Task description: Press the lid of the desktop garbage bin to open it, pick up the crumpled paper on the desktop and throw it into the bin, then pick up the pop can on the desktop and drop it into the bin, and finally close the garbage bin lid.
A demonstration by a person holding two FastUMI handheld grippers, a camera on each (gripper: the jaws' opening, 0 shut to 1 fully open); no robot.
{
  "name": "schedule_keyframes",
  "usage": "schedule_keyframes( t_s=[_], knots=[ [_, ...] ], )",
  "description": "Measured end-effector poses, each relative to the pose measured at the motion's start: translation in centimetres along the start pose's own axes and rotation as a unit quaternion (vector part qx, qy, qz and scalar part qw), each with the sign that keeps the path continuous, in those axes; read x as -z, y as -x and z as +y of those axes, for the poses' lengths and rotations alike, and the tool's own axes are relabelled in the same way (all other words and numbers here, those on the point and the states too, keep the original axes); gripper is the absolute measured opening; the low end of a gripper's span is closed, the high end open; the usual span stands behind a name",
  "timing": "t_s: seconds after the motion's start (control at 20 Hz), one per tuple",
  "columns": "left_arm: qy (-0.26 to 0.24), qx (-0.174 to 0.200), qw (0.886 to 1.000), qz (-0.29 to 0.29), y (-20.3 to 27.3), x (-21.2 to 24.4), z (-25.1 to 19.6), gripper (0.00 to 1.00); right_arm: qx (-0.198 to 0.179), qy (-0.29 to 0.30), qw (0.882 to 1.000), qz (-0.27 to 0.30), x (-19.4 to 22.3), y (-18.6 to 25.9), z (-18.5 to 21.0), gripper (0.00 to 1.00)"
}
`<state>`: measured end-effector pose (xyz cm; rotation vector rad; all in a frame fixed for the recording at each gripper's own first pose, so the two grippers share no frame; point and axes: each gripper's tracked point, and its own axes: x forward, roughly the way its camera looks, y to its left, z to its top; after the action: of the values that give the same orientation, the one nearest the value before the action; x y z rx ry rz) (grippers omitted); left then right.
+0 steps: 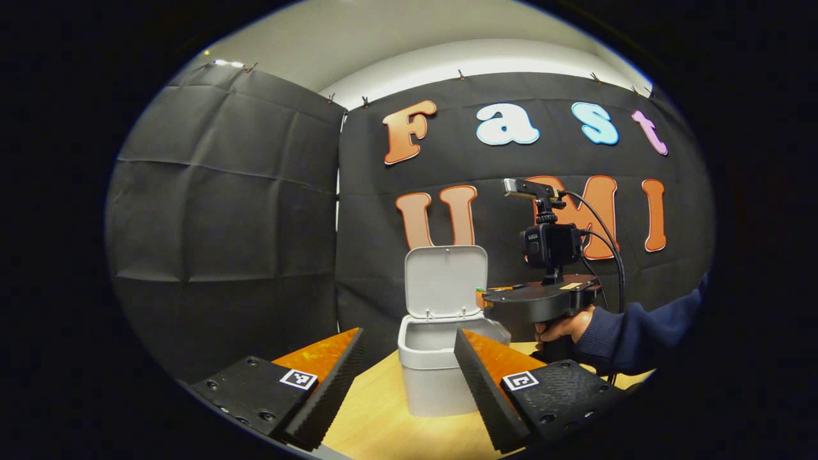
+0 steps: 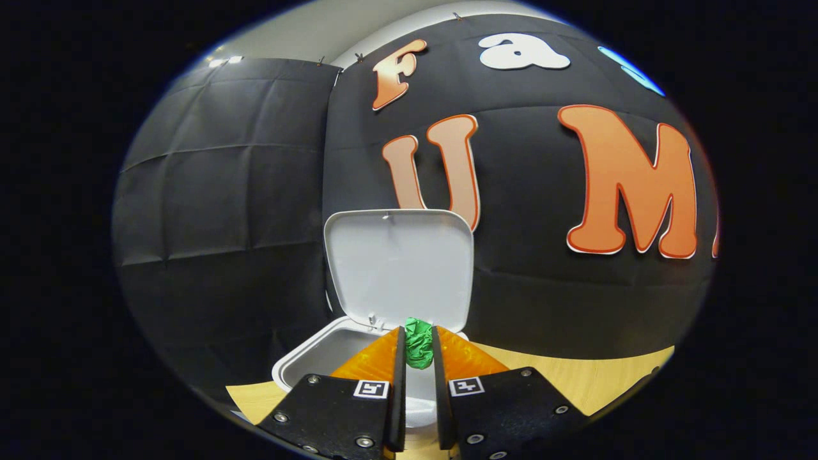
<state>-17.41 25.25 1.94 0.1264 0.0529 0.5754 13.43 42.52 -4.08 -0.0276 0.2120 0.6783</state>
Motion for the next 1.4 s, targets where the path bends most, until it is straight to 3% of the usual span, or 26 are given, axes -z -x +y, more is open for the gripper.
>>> schedule_keyframes(
  t_s=[0.2,0.3,0.35,0.4,0.45,0.5,0.75,0.8,0.85,0.9,1.4],
  knots=[
    [0.002,-0.014,1.0,0.002,0.2,0.3,1.6,0.9,-0.004,-0.002,1.0,-0.004,0.0,-0.6,1.2,0.22],
    [0.003,-0.015,1.0,0.003,0.1,0.5,2.0,0.89,-0.007,0.003,1.0,-0.017,-0.7,-0.4,1.5,0.31],
    [0.005,-0.014,1.0,0.004,0.1,0.5,1.9,0.89,-0.006,0.005,1.0,-0.023,-1.1,-0.3,1.5,0.41],
    [0.006,-0.012,1.0,0.004,0.0,0.8,1.9,0.89,-0.006,0.006,1.0,-0.026,-1.1,-0.1,1.4,0.57],
    [0.006,-0.01,1.0,0.004,-0.2,0.7,1.6,0.89,-0.004,0.007,1.0,-0.028,-1.2,0.1,1.2,0.6],
    [0.007,-0.007,1.0,0.003,-0.2,0.5,1.5,0.89,-0.002,0.006,1.0,-0.03,-1.4,0.4,1.0,0.75],
    [0.007,0.019,1.0,0.005,-0.7,0.9,-0.3,0.89,0.018,0.008,0.999,-0.041,-1.6,3.3,-1.5,0.82],
    [0.007,0.025,1.0,0.007,-0.9,1.1,-0.9,0.9,0.022,0.007,0.999,-0.042,-1.6,4.0,-2.0,0.92],
    [0.007,0.031,0.999,0.007,-1.1,1.2,-1.4,0.89,0.029,0.006,0.999,-0.045,-1.7,4.7,-2.8,0.92],
    [0.008,0.038,0.999,0.008,-1.3,1.2,-2.0,0.89,0.036,0.005,0.998,-0.048,-1.8,5.5,-3.6,0.82],
    [0.013,0.111,0.994,0.018,-2.8,2.4,-8.6,0.89,0.128,0.01,0.99,-0.058,-1.1,15.0,-13.2,0.83]
  ],
)
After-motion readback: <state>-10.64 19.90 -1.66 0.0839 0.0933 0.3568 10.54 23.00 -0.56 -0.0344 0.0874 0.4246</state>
